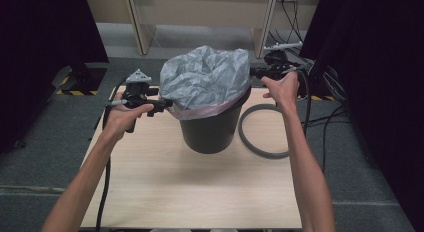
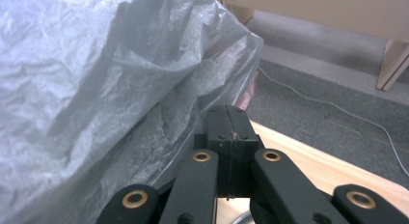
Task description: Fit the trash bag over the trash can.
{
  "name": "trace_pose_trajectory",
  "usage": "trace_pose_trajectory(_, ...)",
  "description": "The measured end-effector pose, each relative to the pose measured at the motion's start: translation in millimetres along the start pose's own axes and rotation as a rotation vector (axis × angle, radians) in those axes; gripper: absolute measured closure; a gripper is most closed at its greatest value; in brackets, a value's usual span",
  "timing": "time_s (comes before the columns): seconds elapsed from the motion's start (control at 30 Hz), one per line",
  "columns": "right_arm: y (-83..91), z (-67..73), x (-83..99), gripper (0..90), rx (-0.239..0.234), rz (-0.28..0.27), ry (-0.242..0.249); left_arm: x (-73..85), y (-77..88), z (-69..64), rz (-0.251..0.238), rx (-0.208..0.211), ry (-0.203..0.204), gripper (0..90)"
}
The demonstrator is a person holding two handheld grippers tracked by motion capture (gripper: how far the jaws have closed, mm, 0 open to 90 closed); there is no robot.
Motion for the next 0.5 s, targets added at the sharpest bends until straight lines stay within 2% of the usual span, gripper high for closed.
trace_pose_trajectory(0.2, 3.4, -8.8, 11.9, 90.0, 0.021, 0.032, 0.014, 1.5, 0.2, -0.9, 0.002, 0.003, -0.003, 26.8)
trace_pose_trajectory(0.33, 0.8, -13.9, 32.2, 90.0, -0.007, 0.068, 0.006, 3.8, -1.0, -2.2, 0.009, 0.012, -0.006, 26.8)
trace_pose_trajectory(0.5, -11.5, -12.8, 58.7, 90.0, -0.06, 0.108, -0.015, 7.0, -4.8, -4.9, 0.026, 0.017, -0.021, 26.6)
Point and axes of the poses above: each handheld gripper's, and its own axes: y roughly backward along the jaws, x roughly out of its underside, z roughly to its left, the point moved 3 cm from there along -y, roughly forward along the jaws, and after that the axes turned 4 degrees about y, right-handed, at the moved point
